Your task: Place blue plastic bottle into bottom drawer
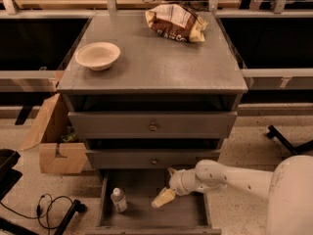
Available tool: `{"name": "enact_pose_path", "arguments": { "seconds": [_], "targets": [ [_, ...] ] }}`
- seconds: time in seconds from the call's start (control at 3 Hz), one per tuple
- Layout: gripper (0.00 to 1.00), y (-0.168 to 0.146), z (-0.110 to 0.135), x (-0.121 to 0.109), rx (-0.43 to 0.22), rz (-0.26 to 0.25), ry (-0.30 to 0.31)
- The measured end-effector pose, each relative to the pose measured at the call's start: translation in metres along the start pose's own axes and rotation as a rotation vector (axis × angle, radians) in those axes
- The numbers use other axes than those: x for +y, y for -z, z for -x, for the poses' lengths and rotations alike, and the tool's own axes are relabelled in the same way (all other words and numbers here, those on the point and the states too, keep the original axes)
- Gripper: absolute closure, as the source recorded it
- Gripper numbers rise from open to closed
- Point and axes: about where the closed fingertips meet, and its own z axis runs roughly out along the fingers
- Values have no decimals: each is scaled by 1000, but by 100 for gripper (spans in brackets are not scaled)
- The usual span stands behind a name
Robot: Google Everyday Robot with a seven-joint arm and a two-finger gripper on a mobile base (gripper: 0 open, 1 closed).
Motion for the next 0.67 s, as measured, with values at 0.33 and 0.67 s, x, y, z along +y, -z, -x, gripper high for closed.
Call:
{"name": "enact_pose_path", "arguments": {
  "seconds": [0.33, 0.67],
  "targets": [
    [0, 0, 0, 0, 0, 0, 0],
    [0, 29, -3, 10, 68, -4, 41]
  ]
}}
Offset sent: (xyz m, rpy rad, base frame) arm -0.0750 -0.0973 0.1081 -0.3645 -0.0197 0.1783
